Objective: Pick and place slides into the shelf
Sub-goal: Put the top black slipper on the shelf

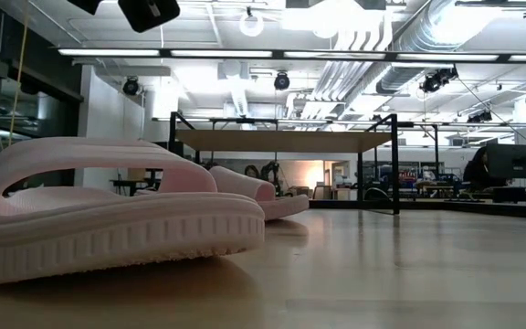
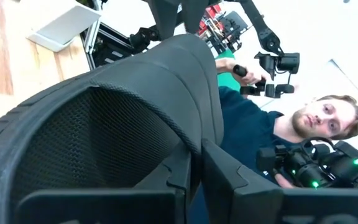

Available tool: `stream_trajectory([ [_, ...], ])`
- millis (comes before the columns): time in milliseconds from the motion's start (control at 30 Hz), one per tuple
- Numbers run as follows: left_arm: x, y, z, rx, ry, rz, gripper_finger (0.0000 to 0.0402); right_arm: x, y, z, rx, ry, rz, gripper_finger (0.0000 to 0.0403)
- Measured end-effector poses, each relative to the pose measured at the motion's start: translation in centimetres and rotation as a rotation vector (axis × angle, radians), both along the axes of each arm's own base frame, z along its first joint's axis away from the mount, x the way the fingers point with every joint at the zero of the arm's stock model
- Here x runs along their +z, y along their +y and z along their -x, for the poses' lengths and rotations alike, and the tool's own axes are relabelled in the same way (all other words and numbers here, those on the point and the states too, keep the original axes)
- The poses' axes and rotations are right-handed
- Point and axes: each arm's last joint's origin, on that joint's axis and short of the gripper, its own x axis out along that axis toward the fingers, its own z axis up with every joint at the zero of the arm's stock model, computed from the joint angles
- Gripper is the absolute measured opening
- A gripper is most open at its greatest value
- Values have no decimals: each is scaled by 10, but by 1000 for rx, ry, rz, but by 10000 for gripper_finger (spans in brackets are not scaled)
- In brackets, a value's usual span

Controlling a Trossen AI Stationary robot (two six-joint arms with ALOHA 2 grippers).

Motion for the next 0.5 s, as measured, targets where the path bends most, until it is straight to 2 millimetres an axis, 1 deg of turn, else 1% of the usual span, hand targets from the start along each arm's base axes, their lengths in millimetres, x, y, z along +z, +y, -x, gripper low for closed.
stream_trajectory([
  [233, 0, 0, 0, 1, -3, -4, 5, -11, 4, -7, -10, 24, 12, 195],
  [500, 0, 0, 0, 12, -6, -10, 20, -10, 4, -7, -16, 17, -10, 195],
])
